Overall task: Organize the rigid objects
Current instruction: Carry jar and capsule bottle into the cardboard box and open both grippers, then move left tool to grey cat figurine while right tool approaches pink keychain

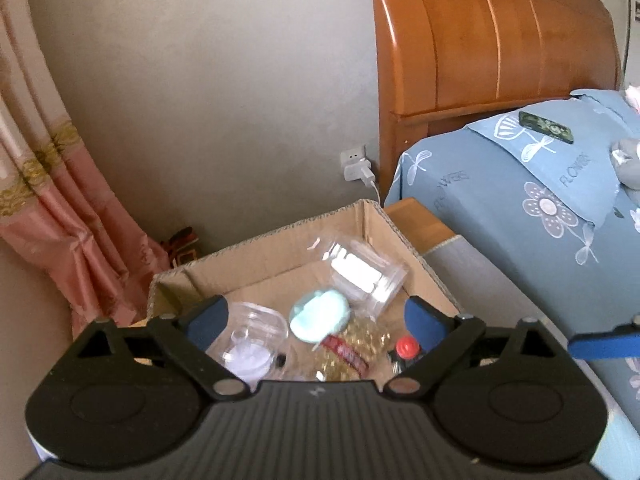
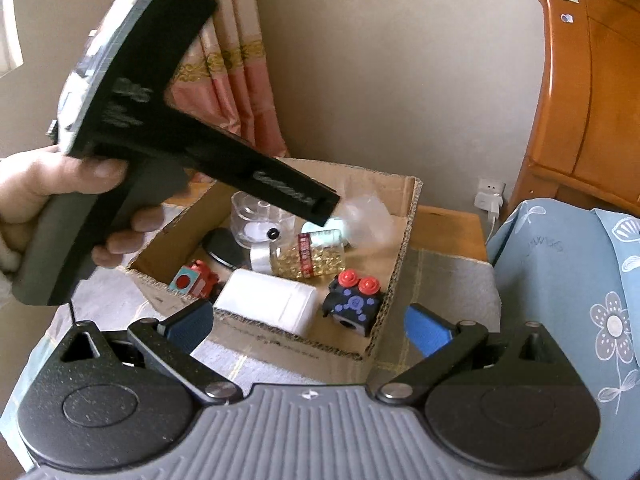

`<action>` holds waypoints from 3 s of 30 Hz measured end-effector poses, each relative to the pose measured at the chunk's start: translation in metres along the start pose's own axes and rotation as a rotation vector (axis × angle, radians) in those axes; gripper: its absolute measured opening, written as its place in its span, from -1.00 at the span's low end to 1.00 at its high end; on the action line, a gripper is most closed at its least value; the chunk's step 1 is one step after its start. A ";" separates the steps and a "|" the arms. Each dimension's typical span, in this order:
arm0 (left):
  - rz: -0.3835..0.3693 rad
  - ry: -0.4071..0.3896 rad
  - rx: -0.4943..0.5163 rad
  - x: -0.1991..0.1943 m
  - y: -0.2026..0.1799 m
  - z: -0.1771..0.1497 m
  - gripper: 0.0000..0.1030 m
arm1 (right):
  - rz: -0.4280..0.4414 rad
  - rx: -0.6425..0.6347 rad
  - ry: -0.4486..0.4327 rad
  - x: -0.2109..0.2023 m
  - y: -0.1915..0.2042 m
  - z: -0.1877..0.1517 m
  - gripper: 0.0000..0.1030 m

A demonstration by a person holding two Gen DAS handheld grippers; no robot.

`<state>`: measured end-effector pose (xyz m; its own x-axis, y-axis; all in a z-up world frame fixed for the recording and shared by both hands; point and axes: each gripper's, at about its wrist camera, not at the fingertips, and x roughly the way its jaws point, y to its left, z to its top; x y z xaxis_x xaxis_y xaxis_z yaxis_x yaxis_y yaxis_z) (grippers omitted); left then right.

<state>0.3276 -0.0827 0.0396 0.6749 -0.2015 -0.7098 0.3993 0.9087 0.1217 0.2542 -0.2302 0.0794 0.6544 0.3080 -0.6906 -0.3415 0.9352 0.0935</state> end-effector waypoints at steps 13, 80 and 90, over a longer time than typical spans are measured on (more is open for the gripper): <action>-0.005 -0.088 -0.055 -0.072 0.009 -0.074 0.91 | -0.026 0.040 0.013 -0.023 0.017 -0.046 1.00; -0.110 -0.011 0.203 -0.081 -0.109 -0.237 0.91 | -0.155 0.259 0.111 -0.005 -0.026 -0.165 1.00; -0.047 0.009 0.141 -0.091 -0.068 -0.254 0.91 | -0.120 0.227 0.115 -0.010 -0.013 -0.166 1.00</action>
<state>0.0817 -0.0335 -0.0802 0.6478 -0.2387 -0.7234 0.5138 0.8380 0.1836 0.1394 -0.2742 -0.0339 0.5955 0.1825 -0.7823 -0.0975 0.9831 0.1551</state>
